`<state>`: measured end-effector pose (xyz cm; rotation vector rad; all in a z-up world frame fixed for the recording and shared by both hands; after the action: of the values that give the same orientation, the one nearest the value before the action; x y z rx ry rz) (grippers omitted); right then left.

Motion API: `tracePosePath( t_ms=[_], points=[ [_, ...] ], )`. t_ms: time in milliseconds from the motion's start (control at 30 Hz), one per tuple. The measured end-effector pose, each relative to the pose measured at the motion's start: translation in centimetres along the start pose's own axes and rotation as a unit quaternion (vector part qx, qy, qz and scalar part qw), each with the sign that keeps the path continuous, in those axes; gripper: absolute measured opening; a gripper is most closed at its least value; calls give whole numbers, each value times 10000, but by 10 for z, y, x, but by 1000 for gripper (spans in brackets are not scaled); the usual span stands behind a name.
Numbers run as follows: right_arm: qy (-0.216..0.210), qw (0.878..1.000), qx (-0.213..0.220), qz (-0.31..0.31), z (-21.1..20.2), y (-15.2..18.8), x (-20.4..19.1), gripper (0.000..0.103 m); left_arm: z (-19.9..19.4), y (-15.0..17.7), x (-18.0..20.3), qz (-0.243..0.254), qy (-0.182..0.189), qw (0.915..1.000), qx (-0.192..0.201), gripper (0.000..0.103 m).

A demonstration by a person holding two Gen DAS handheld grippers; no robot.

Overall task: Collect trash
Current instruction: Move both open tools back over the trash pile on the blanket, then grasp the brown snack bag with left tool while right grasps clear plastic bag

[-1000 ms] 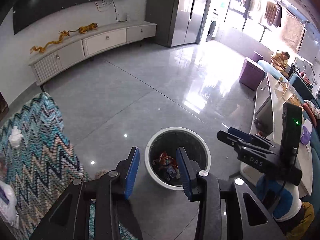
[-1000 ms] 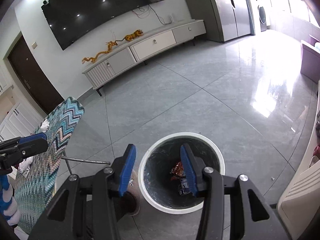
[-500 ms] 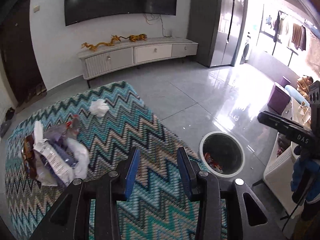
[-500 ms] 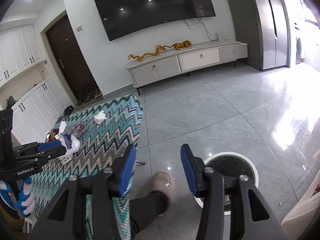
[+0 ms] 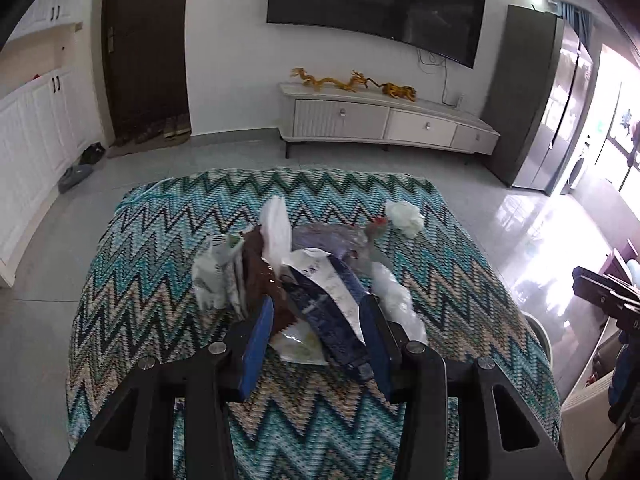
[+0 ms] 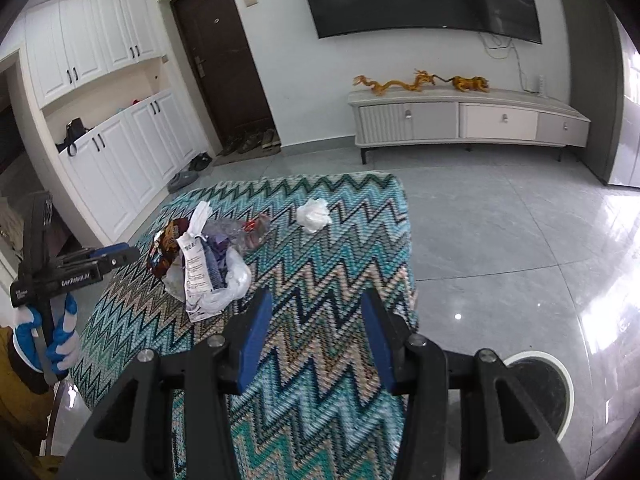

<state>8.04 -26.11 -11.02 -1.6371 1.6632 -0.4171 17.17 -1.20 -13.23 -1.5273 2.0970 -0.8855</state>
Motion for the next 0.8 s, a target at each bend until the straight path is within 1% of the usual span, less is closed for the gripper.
tracePosePath(
  t_ms=[100,200,367,400,433,467,533,633,733,767,800],
  points=[
    [-299,9987,-316,-266,42,0,-28,45,13,-2,-16,-122,-60,9998,-132,42],
    [-539,9958,-583,-455,83,2,-52,45,35,-2,-27,-226,-97,9992,-330,42],
    [-806,9918,-889,-450,136,1,-73,45,64,1,-32,-220,-115,9979,-603,42],
    [-804,9914,-933,-444,145,1,-75,45,69,2,-33,-214,-135,9975,-655,40],
    [-803,9910,-988,-426,153,2,-75,45,74,4,-34,-213,-134,9972,-711,35],
    [-806,9904,-1049,-388,162,3,-75,45,78,6,-33,-221,-109,9968,-760,33],
    [-847,9891,-1165,-299,175,7,-75,45,82,11,-32,-219,-95,9967,-777,25],
    [-889,9874,-1295,-195,188,14,-73,45,80,16,-32,-199,-116,9972,-712,16],
    [-990,9861,-1329,-115,194,20,-74,44,72,21,-37,-316,-129,9976,-604,11],
    [-1017,9857,-1338,-96,195,21,-75,44,68,22,-40,-374,-129,9976,-572,10],
    [-1048,9854,-1339,-86,194,22,-75,40,64,24,-42,-438,-103,9975,-540,8]
  ],
)
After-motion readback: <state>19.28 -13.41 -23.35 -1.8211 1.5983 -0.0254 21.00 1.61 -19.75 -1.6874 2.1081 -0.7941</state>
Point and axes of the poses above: each gripper's, at about its wrist camera, not at the fingertips, and z roughly the way its jaws point, x to its right, y to its underside, the point moved 10 cm from there along z, roughly the way its jaws point, and after that the axes turned 4 degrees about z, right-handed, at the moved point
